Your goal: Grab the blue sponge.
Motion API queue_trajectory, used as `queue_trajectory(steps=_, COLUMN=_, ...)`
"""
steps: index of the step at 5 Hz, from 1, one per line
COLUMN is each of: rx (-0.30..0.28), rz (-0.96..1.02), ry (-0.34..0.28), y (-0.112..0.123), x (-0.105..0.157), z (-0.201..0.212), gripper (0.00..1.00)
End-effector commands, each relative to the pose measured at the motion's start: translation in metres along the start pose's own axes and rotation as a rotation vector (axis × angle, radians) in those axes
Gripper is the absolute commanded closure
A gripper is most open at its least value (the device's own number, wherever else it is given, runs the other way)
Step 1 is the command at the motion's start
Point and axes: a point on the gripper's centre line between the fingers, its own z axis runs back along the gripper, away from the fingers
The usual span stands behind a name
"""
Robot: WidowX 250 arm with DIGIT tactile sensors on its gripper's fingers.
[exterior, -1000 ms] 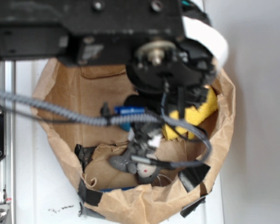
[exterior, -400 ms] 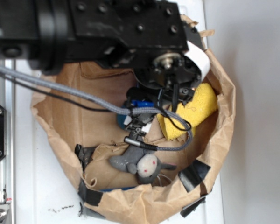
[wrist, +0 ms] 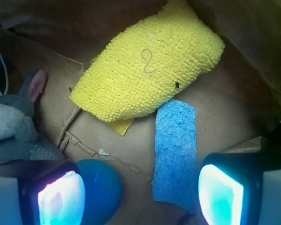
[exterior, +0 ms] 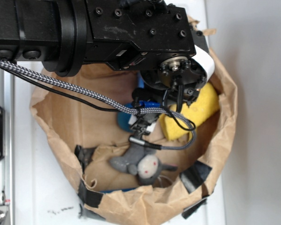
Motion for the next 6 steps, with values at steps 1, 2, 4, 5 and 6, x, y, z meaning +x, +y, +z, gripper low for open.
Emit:
queue_trajectory(steps=1, rx=0.03, rz=0.007, ry=-0.043, y=0.006, x=0.009, z=0.014, gripper=0.0)
queue_trajectory(steps=2, rx=0.03, rz=0.007, ry=-0.043, y=0.006, x=0.009, z=0.014, gripper=0.0)
queue_trajectory(steps=4, rx=0.001, rz=0.059, ry=0.002, y=0.034, x=0.017, z=-0.016, gripper=0.0)
queue_trajectory(steps=5, rx=-0.037, rz=0.023, ry=0.022, y=0.044, x=0.009, z=-0.011, gripper=0.0)
queue_trajectory(steps=6, rx=-0.076, rz=-0.016, ry=0.017, y=0.052, x=-0.003, z=-0.003, gripper=0.0)
